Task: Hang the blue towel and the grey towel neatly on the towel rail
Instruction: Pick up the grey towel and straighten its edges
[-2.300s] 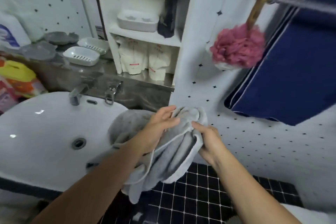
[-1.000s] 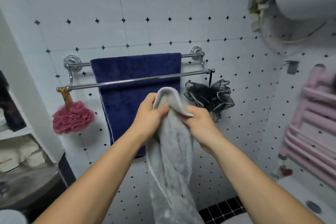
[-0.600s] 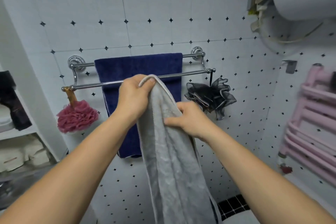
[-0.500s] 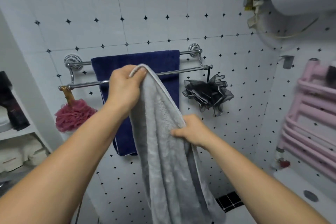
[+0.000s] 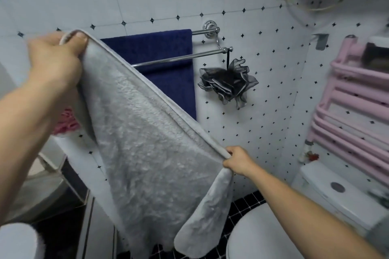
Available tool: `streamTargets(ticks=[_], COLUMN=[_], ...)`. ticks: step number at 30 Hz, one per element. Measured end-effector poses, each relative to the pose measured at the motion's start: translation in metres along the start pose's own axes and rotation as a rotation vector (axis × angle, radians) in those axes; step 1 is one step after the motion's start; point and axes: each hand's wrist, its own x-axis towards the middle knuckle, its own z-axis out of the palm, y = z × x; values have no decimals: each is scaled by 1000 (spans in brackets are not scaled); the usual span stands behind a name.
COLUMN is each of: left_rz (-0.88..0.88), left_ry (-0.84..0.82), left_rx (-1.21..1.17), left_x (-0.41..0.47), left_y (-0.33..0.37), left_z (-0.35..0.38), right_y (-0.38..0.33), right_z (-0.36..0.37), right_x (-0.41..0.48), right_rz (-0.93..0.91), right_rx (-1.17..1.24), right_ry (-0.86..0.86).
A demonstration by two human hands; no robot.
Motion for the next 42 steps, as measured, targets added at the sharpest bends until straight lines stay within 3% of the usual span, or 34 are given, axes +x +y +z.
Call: streamTargets(ticks=[5,10,16,19,22,26,28,32,35,39,42], left_rz=[-53,-132,43,86,-34,-436,-635,-807,-686,-375,-257], left_ry=[-13,-26,-385,-289,-144,-378,-441,-345,-251,-369,-322], left_rx=[-90,-160,75,95,-43,-300,-305,-265,-207,-94,-123], left_x=[-6,-3,-39,-54,-80,-143,-183,-215,-173,-120,-112], left_y=[3,1,-14,-31,-57,-116,-153,-197,-193,-147,-121], left_z=[8,10,46,53,38,23,20,4,-9,1,16], right_y=[-3,-26,-174,-229,-247,-257,-262,-251,-225,-203,-205], right_z=[4,2,-15,-17,-14,-11,-14,-29,-35,0,21], right_x=[4,0,-41,-42,-37,-32,-28,-19,-11,-18,-29], right_rz=[-11,-23,-549,-611,-593,-600,-587,-612,-609,-571,-610], right_rx=[-1,168,626,566,564,583,598,527,365,9,76], right_ry=[26,7,-120,47,105,99,110,78,-176,-516,-509])
